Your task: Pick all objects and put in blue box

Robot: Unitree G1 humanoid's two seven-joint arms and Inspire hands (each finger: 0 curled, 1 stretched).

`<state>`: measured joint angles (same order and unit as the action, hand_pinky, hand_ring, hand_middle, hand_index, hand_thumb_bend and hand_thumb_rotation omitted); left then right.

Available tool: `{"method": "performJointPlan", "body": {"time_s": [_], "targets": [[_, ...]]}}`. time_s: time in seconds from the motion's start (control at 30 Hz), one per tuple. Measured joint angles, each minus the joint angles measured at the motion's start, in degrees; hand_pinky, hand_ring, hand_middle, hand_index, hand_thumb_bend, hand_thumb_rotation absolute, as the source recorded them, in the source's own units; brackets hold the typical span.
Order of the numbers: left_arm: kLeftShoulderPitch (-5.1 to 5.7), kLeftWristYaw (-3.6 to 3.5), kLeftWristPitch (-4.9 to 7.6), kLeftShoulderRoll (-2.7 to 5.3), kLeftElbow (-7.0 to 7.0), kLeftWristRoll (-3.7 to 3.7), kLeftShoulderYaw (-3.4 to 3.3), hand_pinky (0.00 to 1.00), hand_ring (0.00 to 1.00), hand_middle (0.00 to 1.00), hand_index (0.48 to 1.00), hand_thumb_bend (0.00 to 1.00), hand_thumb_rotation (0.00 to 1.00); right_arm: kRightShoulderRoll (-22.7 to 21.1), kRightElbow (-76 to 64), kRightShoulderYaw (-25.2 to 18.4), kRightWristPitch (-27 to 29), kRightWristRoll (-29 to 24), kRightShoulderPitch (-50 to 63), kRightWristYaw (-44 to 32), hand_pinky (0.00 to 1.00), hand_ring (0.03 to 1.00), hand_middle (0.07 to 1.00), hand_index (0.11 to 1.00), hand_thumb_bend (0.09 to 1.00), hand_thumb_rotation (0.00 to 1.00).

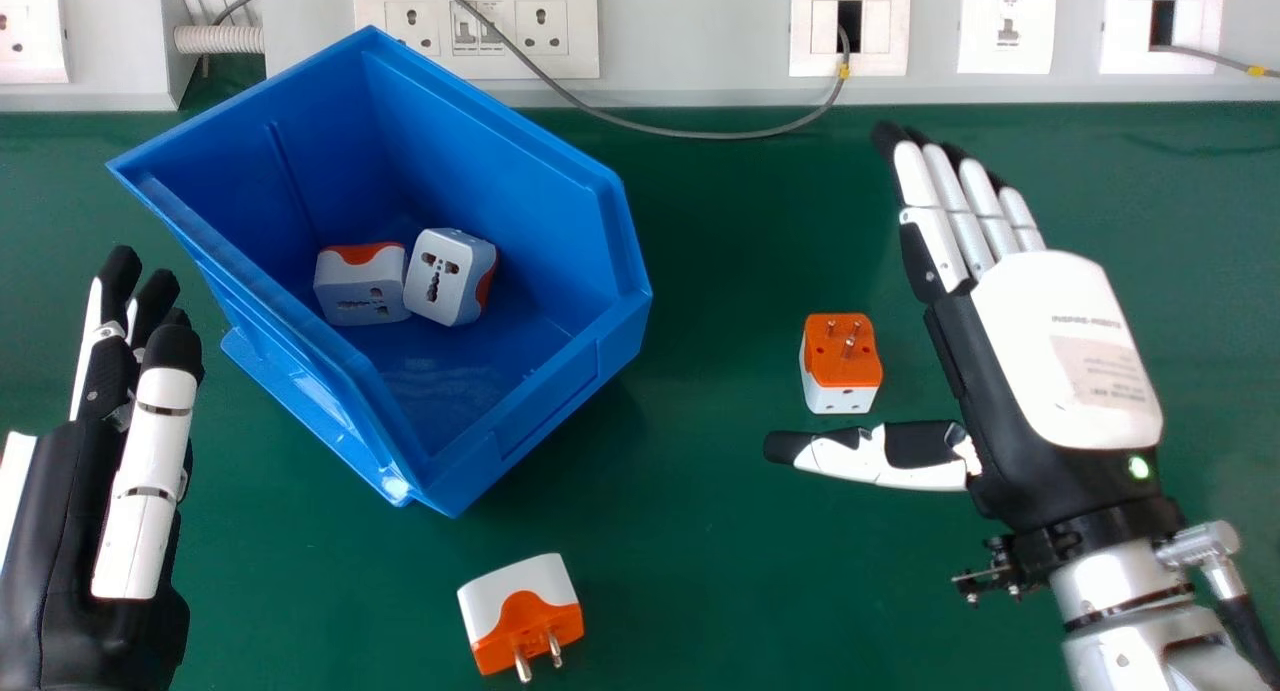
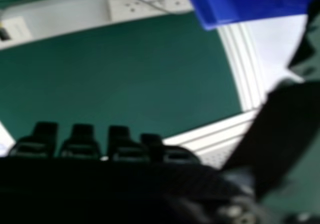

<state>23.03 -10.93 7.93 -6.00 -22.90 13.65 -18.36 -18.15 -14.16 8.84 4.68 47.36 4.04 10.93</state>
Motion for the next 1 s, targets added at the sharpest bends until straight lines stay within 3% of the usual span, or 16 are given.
{"method": "performJointPlan", "body": {"time_s": [0.23, 0.47, 0.7, 0.9, 1.0], "targets": [[-0.52, 0.09, -0.04, 0.02, 0.02, 0.00, 0.04, 1.00, 1.00, 0.99, 1.000, 0.44, 0.83, -0.7, 4.6, -0.2, -0.2, -2.5, -2.3, -2.3, 0.92, 1.000, 1.000, 1.000, 0.803, 0.44], [-0.90, 0.07, -0.03, 0.03, 0.27, 0.02, 0.01, 1.00, 1.00, 0.99, 1.000, 0.44, 0.84, -6.1, 11.6, -0.8, 1.0, -8.7, -8.0, -10.1, 0.88, 1.000, 1.000, 1.000, 0.789, 0.41], [-1.10, 0.00, -0.01, 0.05, 0.63, 0.02, 0.01, 1.00, 1.00, 0.99, 1.000, 0.44, 0.84, -11.3, 22.1, 0.3, 2.2, -8.7, -16.8, -15.6, 0.86, 1.000, 1.000, 0.995, 0.777, 0.37], [-1.30, -0.06, -0.36, -0.06, 0.54, 0.09, -0.07, 1.00, 1.00, 0.99, 1.000, 0.45, 0.84, -12.7, 34.6, 3.5, 4.9, -8.2, -26.4, -16.8, 0.86, 0.992, 1.000, 0.973, 0.775, 0.34], [-1.22, -0.20, -0.49, -0.14, 0.53, 0.62, -0.17, 1.00, 1.00, 1.00, 1.000, 0.45, 0.84, -13.0, 40.3, 5.1, 6.2, -8.2, -30.3, -17.0, 0.84, 0.979, 1.000, 0.949, 0.789, 0.27]]}}
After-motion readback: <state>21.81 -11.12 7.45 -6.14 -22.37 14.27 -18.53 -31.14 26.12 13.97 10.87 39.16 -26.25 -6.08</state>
